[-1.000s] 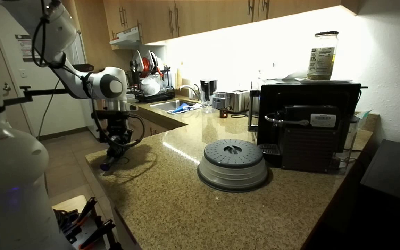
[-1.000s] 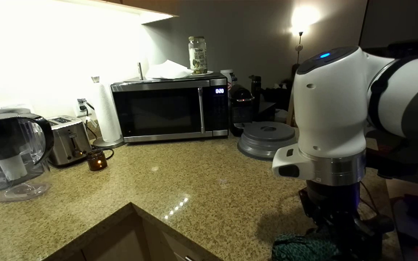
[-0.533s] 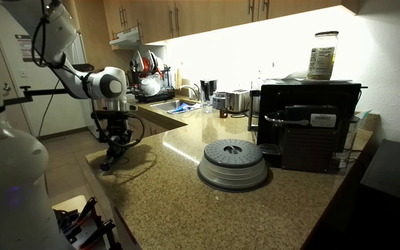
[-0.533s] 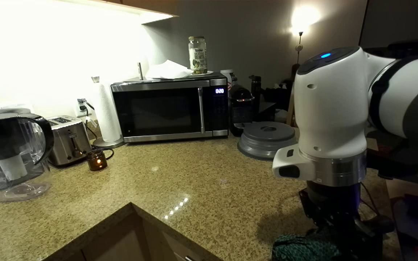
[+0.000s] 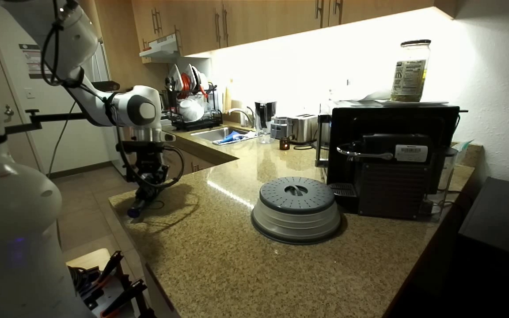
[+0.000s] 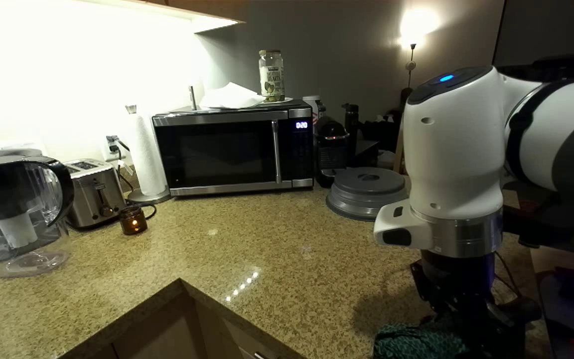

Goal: Move the umbrella

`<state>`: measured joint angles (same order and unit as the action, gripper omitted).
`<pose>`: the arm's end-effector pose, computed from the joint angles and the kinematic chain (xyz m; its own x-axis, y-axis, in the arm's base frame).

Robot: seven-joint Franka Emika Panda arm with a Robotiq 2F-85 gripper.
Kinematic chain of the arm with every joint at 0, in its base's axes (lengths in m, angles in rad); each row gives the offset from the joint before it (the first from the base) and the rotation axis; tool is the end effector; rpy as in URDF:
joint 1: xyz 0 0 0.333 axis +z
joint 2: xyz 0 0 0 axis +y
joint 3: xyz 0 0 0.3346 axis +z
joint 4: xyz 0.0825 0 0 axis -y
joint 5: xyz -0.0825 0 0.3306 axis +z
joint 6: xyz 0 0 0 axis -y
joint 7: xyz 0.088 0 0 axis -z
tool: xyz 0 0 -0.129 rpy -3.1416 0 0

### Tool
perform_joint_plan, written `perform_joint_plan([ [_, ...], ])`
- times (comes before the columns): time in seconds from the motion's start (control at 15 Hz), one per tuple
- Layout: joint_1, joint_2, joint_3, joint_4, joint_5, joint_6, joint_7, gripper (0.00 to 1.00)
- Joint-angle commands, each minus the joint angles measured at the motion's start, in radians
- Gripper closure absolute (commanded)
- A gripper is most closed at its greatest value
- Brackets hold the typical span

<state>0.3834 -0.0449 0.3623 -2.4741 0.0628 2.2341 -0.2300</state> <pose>0.2973 0.2784 0.3299 0.5820 0.7916 -0.1860 0.7959 -0.6014 -0.0692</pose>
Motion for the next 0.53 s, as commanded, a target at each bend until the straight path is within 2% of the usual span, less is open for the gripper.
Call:
perform_joint_plan([
  [0.0,-0.001,0.0,0.001,0.001,0.0,-0.002,0.0,0.56],
  [0.33,-0.001,0.0,0.001,0.001,0.0,-0.002,0.0,0.56],
  [0.4,-0.001,0.0,0.001,0.001,0.0,-0.002,0.0,0.31],
  [0.47,-0.002,0.001,0.001,0.002,0.001,-0.002,-0.001,0.3],
])
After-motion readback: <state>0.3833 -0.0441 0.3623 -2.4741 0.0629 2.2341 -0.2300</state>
